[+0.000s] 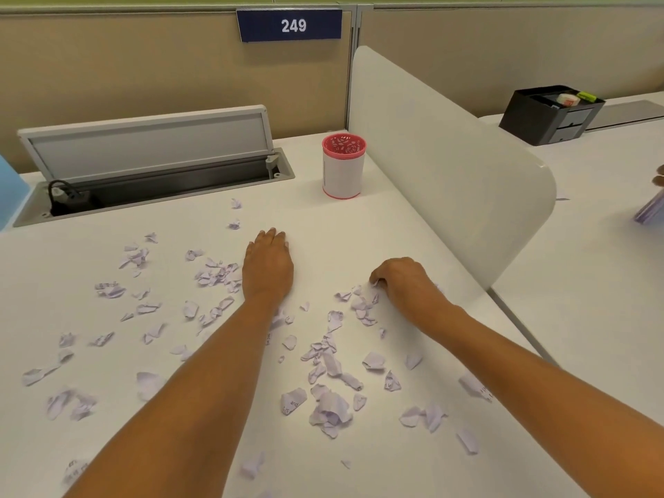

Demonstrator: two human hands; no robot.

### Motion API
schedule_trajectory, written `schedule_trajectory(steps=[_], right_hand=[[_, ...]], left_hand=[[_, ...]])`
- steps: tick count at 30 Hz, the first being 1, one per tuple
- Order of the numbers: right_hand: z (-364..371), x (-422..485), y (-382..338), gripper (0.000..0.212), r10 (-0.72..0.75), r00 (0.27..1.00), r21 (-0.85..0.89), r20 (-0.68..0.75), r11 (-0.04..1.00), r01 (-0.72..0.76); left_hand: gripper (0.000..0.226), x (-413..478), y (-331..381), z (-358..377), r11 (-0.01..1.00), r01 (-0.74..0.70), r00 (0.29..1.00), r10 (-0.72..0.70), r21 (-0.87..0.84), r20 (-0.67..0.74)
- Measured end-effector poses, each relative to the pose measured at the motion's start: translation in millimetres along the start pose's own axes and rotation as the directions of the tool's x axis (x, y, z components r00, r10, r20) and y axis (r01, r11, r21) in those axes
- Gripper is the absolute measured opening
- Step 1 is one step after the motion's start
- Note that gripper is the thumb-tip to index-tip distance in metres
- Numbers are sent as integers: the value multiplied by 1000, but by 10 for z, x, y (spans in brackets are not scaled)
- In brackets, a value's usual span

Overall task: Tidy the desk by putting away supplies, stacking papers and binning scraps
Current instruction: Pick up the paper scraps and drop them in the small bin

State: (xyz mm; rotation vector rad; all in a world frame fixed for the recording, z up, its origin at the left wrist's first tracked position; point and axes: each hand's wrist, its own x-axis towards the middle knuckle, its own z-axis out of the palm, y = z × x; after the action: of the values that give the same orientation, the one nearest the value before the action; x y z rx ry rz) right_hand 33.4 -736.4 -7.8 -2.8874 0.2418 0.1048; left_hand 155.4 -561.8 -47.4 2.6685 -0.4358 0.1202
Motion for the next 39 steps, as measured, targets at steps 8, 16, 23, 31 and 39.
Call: schedule_trajectory(steps=[8,16,23,31,39], right_hand=[[-350,273,137,18,271,958,809,97,539,-234],[-873,916,-31,25,247,968,960,47,257,-112],[-1116,1750,-207,26,444,891,831,-93,527,-176],[-1143,2081,-299,32,413,887,627,-207,752,-204],[-1154,1965,-223,24,388,857,673,-340,736,-66]], left_hand=[[43,5,6,-8,1000,-3,1000,3,18,2],[43,6,17,-9,999,-5,1000,5,37,-14],[43,17,17,5,998,1,1000,0,60,-16],[43,13,8,26,998,-6,1000,8,66,-29],[43,7,1,28,999,-9,1000,10,49,-24]])
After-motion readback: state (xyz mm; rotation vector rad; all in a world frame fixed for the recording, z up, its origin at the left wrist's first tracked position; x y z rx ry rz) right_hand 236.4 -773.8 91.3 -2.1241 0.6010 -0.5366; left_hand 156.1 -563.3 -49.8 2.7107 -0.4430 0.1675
